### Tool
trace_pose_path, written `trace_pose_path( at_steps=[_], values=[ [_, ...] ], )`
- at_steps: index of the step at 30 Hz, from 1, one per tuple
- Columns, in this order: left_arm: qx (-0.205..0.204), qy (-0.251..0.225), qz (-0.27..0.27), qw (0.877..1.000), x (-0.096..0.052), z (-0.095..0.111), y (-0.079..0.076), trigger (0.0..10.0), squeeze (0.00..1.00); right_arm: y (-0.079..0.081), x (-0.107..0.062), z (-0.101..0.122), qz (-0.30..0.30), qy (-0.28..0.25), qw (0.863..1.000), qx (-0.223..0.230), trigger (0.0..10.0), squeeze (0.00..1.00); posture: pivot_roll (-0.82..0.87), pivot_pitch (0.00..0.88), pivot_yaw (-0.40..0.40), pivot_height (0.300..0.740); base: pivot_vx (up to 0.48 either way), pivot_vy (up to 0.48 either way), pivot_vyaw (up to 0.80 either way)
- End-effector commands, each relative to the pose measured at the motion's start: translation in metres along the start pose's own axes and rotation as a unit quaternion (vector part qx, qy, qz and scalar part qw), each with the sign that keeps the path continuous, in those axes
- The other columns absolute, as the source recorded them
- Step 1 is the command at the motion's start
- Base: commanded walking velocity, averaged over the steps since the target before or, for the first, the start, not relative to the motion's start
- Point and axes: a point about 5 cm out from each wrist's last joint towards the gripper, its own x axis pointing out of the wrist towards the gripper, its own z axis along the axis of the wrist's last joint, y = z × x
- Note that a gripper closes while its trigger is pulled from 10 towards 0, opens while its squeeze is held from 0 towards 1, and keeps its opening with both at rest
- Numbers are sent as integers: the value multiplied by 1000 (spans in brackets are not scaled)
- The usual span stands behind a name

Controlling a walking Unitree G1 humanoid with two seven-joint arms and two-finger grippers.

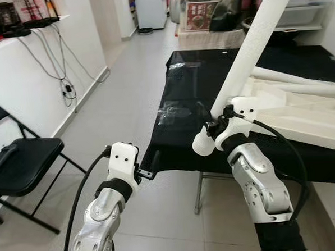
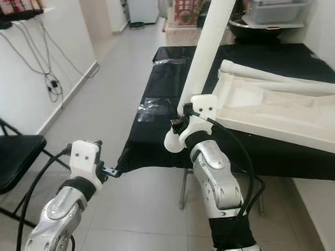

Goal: Building children table

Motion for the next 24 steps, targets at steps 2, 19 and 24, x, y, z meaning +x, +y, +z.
trace_pose_path(
  at_steps=[2, 19, 24],
  values=[
    [-5, 4, -12, 1000, 2, -2, -5, 10000, 0, -5, -1, 0, -9, 0, 1000, -2, 10000, 0, -74, 60, 9, 740, 382, 0, -400],
    [-7, 8, -17, 1000, 2, -3, -7, 10000, 0, 2, 1, 3, 13, -9, 1000, -4, 10000, 0, -72, 61, 8, 740, 375, 0, 0],
    [-8, 10, -19, 1000, 1, -5, -9, 10000, 0, 5, 0, 4, 26, -9, 1000, -10, 10000, 0, -73, 63, 5, 740, 332, 0, 0]
  ],
)
